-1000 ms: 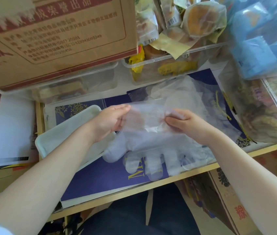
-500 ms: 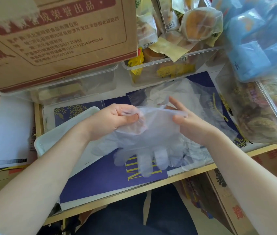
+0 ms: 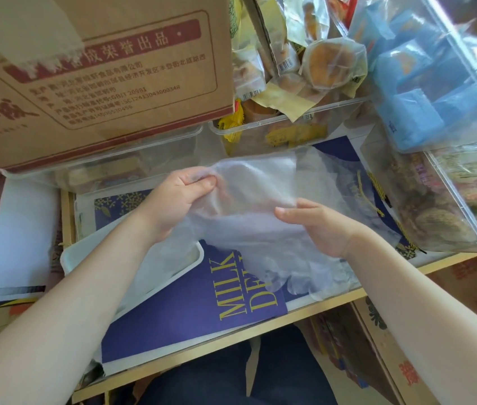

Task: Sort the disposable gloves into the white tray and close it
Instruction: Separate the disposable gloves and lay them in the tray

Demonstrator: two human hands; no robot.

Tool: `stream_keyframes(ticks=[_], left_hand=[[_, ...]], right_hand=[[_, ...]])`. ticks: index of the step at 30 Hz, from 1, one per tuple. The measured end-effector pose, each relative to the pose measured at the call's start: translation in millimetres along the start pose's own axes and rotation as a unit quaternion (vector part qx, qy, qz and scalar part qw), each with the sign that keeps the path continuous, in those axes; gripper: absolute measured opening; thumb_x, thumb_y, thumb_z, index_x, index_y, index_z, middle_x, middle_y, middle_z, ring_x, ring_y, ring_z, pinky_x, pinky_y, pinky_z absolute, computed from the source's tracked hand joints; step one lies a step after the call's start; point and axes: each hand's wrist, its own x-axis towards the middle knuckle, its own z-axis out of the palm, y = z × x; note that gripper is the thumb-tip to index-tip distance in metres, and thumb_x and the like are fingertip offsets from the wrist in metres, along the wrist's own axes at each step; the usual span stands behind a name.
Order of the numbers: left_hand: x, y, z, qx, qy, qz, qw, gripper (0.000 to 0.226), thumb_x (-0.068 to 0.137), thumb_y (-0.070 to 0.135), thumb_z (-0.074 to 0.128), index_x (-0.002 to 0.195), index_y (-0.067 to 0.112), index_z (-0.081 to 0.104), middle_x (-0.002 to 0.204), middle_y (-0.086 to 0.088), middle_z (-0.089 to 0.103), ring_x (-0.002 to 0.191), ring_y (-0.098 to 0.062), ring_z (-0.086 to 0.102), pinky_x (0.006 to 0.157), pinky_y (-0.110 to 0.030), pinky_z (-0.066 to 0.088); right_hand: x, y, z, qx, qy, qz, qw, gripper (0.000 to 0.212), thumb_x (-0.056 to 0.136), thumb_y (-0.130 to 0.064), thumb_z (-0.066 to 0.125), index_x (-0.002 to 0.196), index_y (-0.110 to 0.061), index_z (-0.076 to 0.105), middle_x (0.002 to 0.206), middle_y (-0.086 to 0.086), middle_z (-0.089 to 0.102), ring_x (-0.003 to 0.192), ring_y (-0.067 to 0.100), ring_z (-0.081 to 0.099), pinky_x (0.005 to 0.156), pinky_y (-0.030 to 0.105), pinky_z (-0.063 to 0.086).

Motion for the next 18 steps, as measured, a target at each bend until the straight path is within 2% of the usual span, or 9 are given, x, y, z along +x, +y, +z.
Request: stream_keyframes(ticks=[3,4,6,8,10,13,15,17,18], left_hand=[[-3.1,-1.1,3.2,-0.027,0.012,-0.035,0.999,0.018,0.094,0.009,0.049,0.093,0.013,0.066,0.082,0.005,0.071,0.078,-0.007,0.064,0.076,-0.018,0.05],[-5.2,-2.5,2.2,-0.031,-0.004,-0.052,0.998,0.014,0.09,0.016,0.053,0.095,0.014,0.067,0.083,0.004,0.072,0.079,-0.007,0.065,0.075,-0.017,0.05],[-11.9,-5.6,-2.9,-0.019,-0.053,-0.101,0.993,0.024,0.077,0.028,0.059,0.097,0.016,0.066,0.084,0.007,0.073,0.079,-0.006,0.067,0.069,-0.014,0.05],[-19.4,-11.1,-9.0,-0.018,-0.118,-0.153,0.981,0.025,0.072,0.031,0.063,0.091,0.015,0.065,0.078,0.001,0.07,0.069,-0.014,0.067,0.06,-0.017,0.05],[-25.0,-17.5,-14.2,-0.006,-0.179,-0.173,0.969,0.018,0.07,0.021,0.074,0.084,0.014,0.065,0.071,-0.006,0.066,0.058,-0.016,0.062,0.055,-0.019,0.048],[-28.9,-28.8,-22.8,0.066,-0.193,-0.18,0.962,0.018,0.068,0.02,0.077,0.08,0.014,0.066,0.061,-0.002,0.061,0.048,-0.008,0.051,0.05,-0.016,0.038],[-29.9,-33.8,-26.4,0.124,-0.205,-0.184,0.953,0.008,0.074,0.026,0.073,0.079,0.021,0.069,0.069,0.002,0.068,0.062,-0.01,0.061,0.063,-0.016,0.043],[-27.7,-35.8,-22.3,0.159,-0.2,-0.183,0.949,0.009,0.084,0.024,0.068,0.093,0.025,0.069,0.093,0.009,0.072,0.09,-0.004,0.065,0.081,-0.014,0.044],[-25.4,-36.1,-16.1,0.156,-0.172,-0.175,0.957,0.012,0.088,0.023,0.062,0.1,0.024,0.066,0.099,0.012,0.071,0.092,0.001,0.064,0.082,-0.012,0.043]], right_hand=[[6.1,-0.9,4.8,-0.002,0.069,-0.004,0.998,0.015,0.092,-0.01,0.053,0.087,-0.019,0.064,0.073,-0.01,0.067,0.075,0.007,0.06,0.063,0.013,0.046],[6.1,-2.4,6.8,0.013,0.076,-0.014,0.997,0.019,0.093,-0.008,0.05,0.089,-0.019,0.066,0.072,-0.008,0.066,0.07,0.008,0.061,0.061,0.015,0.048],[2.8,-2.3,4.6,0.041,0.072,-0.023,0.996,0.025,0.094,-0.008,0.047,0.094,-0.022,0.068,0.074,-0.003,0.065,0.067,0.009,0.062,0.059,0.02,0.051],[-1.3,-1.5,0.4,0.07,0.06,-0.026,0.995,0.027,0.095,-0.006,0.045,0.094,-0.023,0.067,0.078,0.001,0.066,0.068,0.012,0.063,0.059,0.023,0.053],[-5.0,-0.5,-2.9,0.094,0.031,-0.035,0.994,0.03,0.093,-0.006,0.043,0.106,-0.023,0.064,0.095,0.011,0.067,0.081,0.022,0.062,0.063,0.029,0.056],[-9.4,3.5,-9.8,0.098,-0.009,-0.028,0.995,0.047,0.087,-0.013,0.045,0.13,-0.03,0.052,0.117,0.016,0.065,0.097,0.029,0.063,0.072,0.036,0.057],[-10.9,6.0,-10.5,0.091,-0.021,-0.026,0.995,0.046,0.086,-0.012,0.046,0.126,-0.033,0.055,0.11,0.017,0.067,0.092,0.026,0.065,0.069,0.034,0.059],[-9.8,11.7,-7.7,0.078,0.003,-0.022,0.997,0.042,0.093,-0.004,0.042,0.107,-0.035,0.067,0.089,0.016,0.062,0.078,0.018,0.062,0.059,0.024,0.055],[-9.8,14.7,-5.0,0.063,0.025,-0.017,0.998,0.044,0.096,-0.002,0.038,0.1,-0.034,0.068,0.077,0.007,0.06,0.068,0.01,0.06,0.054,0.018,0.051]])
